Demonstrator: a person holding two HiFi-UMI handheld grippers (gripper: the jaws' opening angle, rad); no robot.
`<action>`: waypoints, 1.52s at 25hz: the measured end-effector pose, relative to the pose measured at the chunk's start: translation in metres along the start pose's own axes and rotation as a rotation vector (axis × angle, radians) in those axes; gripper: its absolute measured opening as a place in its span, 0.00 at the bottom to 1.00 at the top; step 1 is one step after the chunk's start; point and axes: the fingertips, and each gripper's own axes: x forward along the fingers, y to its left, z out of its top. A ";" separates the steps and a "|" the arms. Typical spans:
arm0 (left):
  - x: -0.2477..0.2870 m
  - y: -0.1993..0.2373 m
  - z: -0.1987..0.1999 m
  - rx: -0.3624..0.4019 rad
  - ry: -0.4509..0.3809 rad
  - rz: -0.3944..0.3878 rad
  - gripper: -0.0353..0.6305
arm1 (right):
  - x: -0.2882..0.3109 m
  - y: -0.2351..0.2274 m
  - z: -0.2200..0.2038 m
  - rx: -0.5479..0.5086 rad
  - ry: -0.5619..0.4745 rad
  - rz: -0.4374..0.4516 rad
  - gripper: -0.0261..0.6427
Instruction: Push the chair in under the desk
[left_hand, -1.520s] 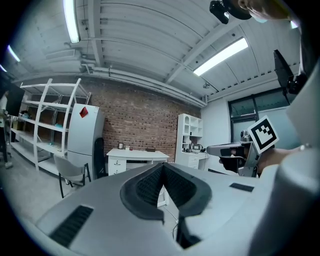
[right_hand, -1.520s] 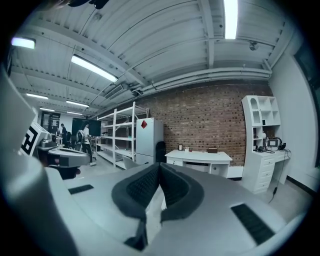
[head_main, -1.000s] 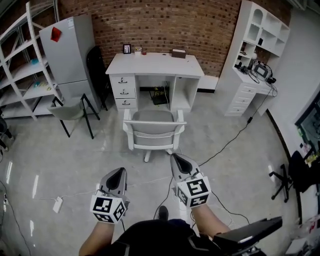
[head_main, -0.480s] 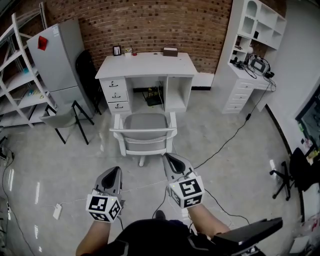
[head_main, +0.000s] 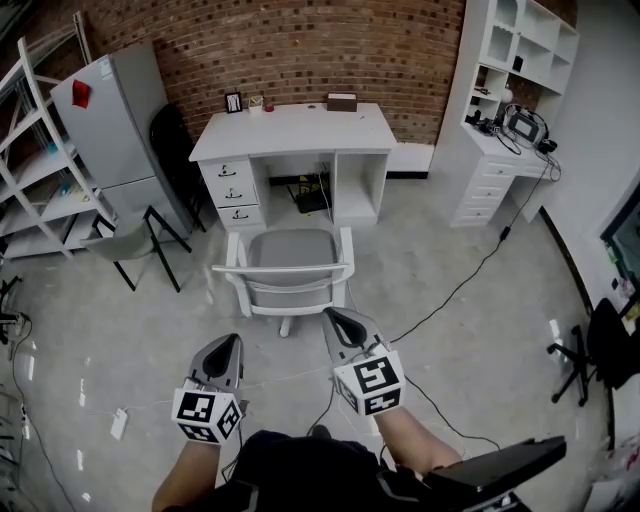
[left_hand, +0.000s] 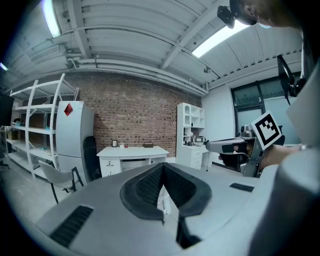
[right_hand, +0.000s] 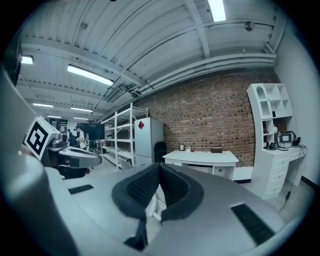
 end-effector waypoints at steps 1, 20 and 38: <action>0.002 0.001 0.001 0.005 0.000 0.004 0.06 | 0.002 -0.001 -0.001 0.002 -0.001 0.004 0.05; 0.071 0.067 0.001 0.027 -0.003 -0.056 0.06 | 0.083 -0.014 0.001 -0.063 0.040 -0.038 0.05; 0.161 0.153 -0.022 0.177 0.130 -0.124 0.07 | 0.195 -0.038 -0.028 -0.135 0.188 -0.069 0.05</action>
